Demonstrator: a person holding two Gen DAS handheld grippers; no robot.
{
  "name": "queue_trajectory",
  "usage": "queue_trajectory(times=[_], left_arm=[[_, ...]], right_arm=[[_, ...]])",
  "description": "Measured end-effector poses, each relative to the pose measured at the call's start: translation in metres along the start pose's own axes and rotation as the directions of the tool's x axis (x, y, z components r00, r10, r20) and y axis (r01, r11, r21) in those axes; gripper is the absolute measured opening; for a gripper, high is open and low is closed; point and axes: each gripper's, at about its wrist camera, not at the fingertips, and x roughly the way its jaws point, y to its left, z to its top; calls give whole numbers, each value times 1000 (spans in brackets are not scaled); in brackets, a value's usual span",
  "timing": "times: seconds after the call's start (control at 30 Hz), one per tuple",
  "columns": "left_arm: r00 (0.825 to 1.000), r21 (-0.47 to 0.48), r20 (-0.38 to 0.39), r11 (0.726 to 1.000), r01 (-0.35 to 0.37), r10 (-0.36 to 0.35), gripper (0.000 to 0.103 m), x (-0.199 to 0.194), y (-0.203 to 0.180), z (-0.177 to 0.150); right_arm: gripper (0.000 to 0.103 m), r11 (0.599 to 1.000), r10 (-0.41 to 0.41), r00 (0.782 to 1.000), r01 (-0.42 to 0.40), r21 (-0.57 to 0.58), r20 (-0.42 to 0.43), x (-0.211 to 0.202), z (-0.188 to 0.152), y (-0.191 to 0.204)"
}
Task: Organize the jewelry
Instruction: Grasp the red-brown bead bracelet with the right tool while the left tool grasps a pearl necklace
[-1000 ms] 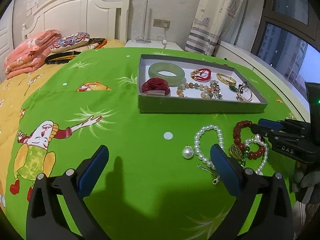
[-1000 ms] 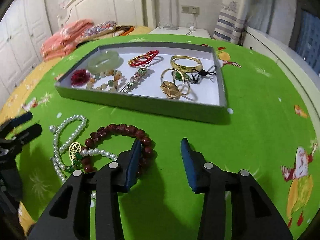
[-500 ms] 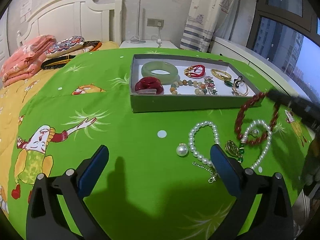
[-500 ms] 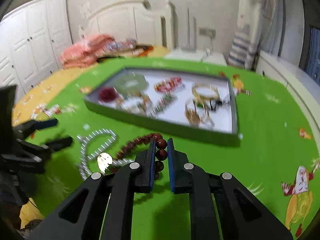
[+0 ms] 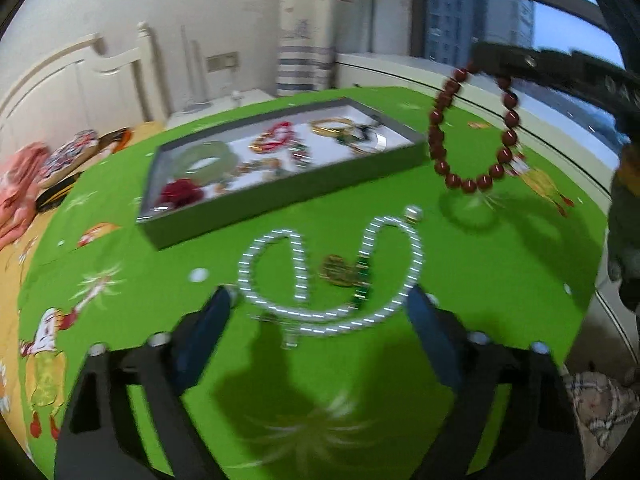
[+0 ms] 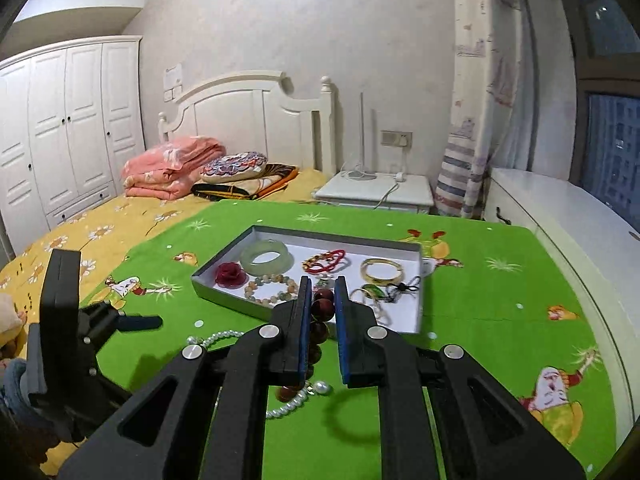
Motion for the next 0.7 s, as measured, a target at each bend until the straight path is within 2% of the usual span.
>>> queue_trajectory(times=[0.03,0.17,0.33,0.53,0.6,0.7], left_arm=[[1000,25,-11,1000,8,-8,70,2,-6,-1],[1000,77,-15,997,28,-27,62,4,-21,-1],[997,158,-47,985,71,-64,41,11,-40,4],[994,194,-86,977,85,-69,41,35,-49,13],[991,157,-100,982,108,-93,44,40,-43,15],[985,120,-110,982,142,-129,43,40,-35,14]], right_arm=[[12,1000,-2,1000,2,4,1,-3,-2,-2],[12,1000,-10,1000,10,25,-2,-10,-8,-10],[12,997,-6,1000,6,79,-5,-13,-17,-26],[12,994,8,1000,-7,112,-6,-14,-24,-36],[12,993,10,1000,-9,117,-5,-15,-26,-38],[12,992,10,1000,-10,129,-3,-17,-29,-43]])
